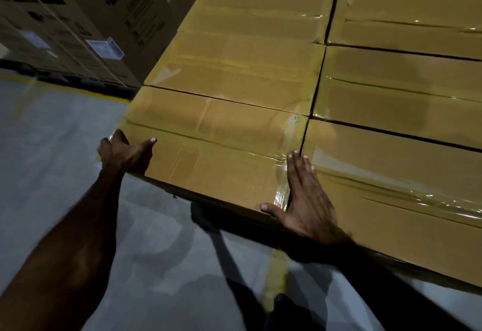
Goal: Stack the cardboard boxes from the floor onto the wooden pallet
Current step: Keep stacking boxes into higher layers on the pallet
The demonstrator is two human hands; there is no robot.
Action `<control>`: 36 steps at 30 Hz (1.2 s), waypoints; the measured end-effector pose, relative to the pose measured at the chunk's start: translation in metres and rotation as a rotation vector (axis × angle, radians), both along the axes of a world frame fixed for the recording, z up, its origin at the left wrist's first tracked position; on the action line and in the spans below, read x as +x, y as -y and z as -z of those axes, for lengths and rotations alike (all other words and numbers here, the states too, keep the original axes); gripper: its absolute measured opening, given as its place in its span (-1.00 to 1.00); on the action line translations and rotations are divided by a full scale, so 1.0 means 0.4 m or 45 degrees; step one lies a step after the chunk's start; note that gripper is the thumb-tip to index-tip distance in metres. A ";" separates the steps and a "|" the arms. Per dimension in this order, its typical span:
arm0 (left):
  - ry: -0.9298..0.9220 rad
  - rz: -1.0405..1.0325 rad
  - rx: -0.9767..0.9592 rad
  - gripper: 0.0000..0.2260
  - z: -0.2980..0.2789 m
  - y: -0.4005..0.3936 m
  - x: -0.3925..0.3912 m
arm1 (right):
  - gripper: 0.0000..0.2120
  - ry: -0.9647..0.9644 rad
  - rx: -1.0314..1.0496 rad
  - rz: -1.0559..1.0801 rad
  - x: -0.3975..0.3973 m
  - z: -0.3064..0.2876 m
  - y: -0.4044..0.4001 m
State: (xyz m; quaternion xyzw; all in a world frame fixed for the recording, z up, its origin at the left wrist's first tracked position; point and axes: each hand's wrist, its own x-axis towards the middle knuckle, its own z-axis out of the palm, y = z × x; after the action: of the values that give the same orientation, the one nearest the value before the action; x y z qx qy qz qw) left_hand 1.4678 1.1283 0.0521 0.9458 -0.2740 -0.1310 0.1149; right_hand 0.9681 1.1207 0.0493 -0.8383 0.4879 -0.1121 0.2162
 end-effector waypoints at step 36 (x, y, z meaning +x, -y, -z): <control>0.258 1.254 0.004 -0.26 0.013 0.397 -0.763 | -0.18 -0.378 -0.071 0.262 -0.033 0.016 0.431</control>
State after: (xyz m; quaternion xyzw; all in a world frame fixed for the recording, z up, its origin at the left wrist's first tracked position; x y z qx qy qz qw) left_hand 1.1626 0.9697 0.0469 0.7124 -0.6973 -0.0777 0.0108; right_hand 0.9549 0.9484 0.0429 -0.7969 0.5943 -0.0223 0.1060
